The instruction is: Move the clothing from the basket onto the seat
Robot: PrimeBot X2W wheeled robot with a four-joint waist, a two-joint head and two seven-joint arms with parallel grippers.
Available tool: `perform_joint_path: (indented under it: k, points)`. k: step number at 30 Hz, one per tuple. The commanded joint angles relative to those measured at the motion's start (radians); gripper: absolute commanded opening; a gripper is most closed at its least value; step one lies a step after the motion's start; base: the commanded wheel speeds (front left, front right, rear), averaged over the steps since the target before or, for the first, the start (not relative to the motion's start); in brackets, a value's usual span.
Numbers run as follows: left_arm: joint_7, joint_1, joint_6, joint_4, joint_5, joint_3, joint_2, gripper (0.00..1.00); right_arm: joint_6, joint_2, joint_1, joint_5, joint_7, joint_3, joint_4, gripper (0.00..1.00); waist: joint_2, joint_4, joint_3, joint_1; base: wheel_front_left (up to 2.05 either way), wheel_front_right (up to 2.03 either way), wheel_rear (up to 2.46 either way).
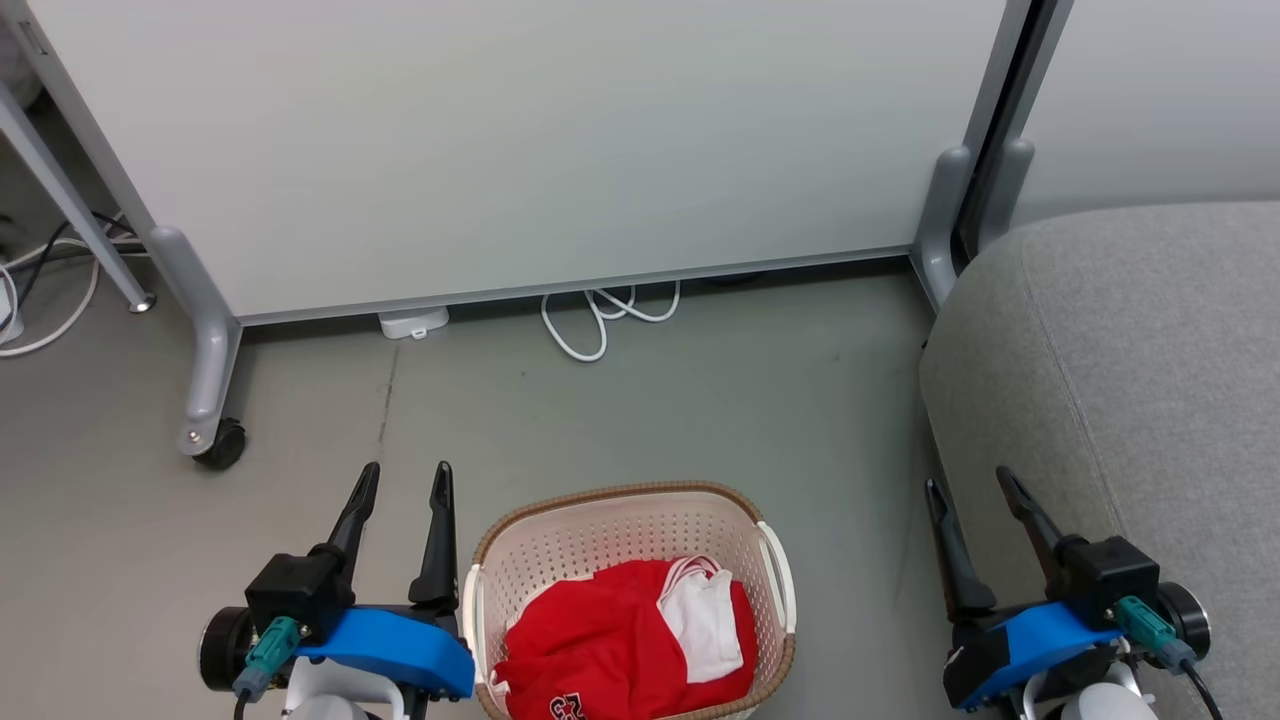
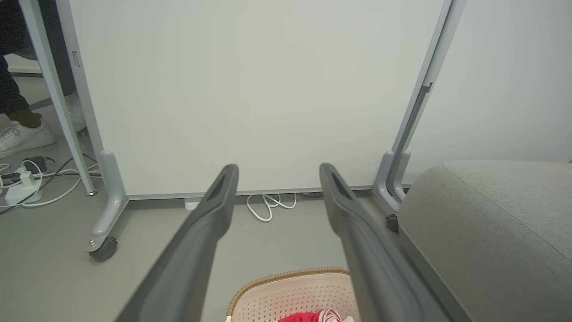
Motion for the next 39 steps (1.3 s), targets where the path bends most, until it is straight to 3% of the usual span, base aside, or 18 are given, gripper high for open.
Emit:
perform_joint_path:
  k: [1,9,18,28,39]
  points:
    - [-0.005,-0.012,-0.002,0.002,0.008,0.000,0.000,1.00,0.000,-0.005,-0.015,0.005,-0.004,0.003,-0.006,1.00,0.0000,-0.007,0.010,0.0000,0.00,0.00,0.00]
    - [-0.005,-0.071,-0.002,0.043,0.013,-0.012,0.005,1.00,0.000,-0.005,-0.068,0.015,-0.004,0.037,-0.040,1.00,0.0000,-0.051,0.116,0.0000,0.00,0.00,0.00]
    - [-0.005,-0.201,-0.002,0.129,0.019,-0.064,0.047,1.00,0.000,-0.004,-0.191,0.059,-0.004,0.114,-0.119,1.00,0.0000,-0.138,0.347,0.0000,0.00,0.00,0.00]
    - [-0.005,-0.413,-0.002,0.250,-0.014,-0.153,0.153,1.00,0.000,-0.004,-0.330,0.099,-0.004,0.174,-0.228,1.00,0.0000,-0.232,0.610,0.0000,0.00,0.00,0.00]
    - [-0.005,-0.552,-0.002,0.407,0.009,-0.274,0.249,1.00,0.000,-0.003,-0.404,0.161,-0.004,0.237,-0.274,1.00,0.0000,-0.335,0.781,0.0000,0.00,0.00,0.00]
